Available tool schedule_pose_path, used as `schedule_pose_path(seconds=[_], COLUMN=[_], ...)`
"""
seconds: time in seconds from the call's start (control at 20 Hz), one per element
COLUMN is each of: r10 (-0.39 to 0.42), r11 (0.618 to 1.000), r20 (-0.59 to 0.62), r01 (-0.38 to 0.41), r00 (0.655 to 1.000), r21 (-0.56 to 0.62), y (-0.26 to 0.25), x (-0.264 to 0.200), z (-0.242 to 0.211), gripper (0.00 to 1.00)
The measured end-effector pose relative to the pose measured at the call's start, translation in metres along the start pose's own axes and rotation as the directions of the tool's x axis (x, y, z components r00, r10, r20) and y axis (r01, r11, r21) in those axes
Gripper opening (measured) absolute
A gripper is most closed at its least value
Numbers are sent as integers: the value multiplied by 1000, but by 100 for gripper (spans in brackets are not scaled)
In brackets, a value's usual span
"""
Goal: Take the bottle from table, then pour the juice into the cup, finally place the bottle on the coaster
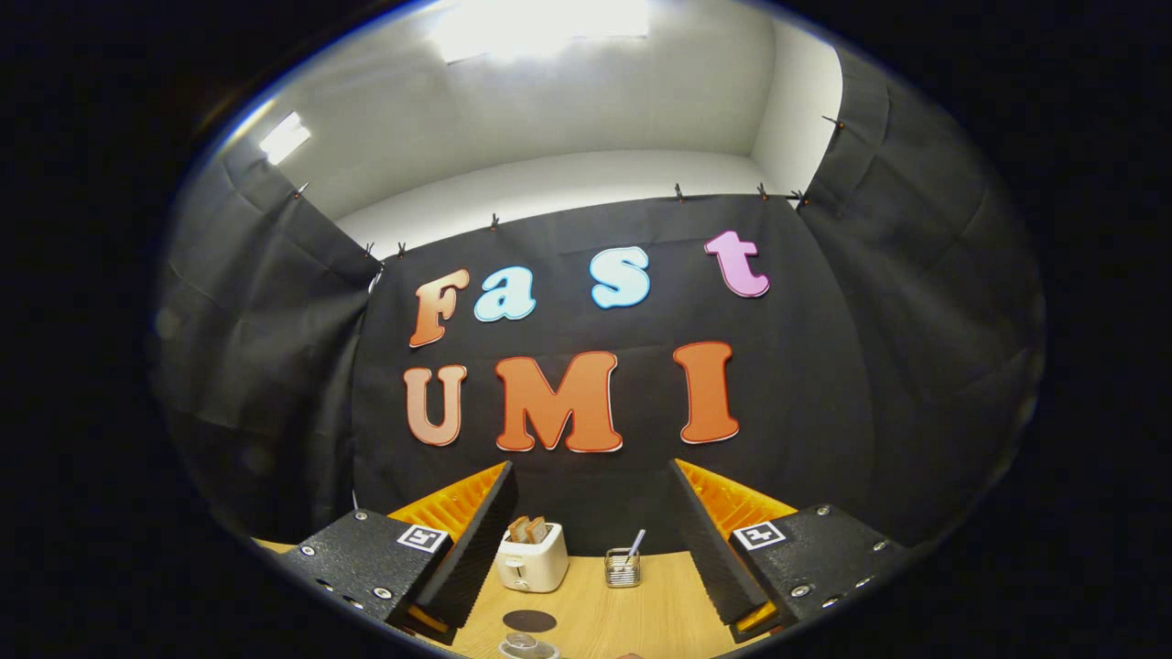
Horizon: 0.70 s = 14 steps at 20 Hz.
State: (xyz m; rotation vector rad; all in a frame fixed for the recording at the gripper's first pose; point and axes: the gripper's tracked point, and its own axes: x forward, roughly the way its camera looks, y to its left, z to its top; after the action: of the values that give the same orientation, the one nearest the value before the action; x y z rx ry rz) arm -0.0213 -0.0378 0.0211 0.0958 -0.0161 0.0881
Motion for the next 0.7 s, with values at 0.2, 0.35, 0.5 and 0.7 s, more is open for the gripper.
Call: schedule_pose_path(seconds=[0.2,0.35,0.5,0.7], r10=[41,59,41,35], r11=[998,997,999,999], r20=[-76,-111,-130,-182], r01=[-38,-52,-38,-30], r00=[996,992,991,983], r21=[48,64,28,31], y=[18,25,21,25], x=[0,-4,-15,-26], z=[-30,-49,-67,-112], gripper=[97,97,98,97])
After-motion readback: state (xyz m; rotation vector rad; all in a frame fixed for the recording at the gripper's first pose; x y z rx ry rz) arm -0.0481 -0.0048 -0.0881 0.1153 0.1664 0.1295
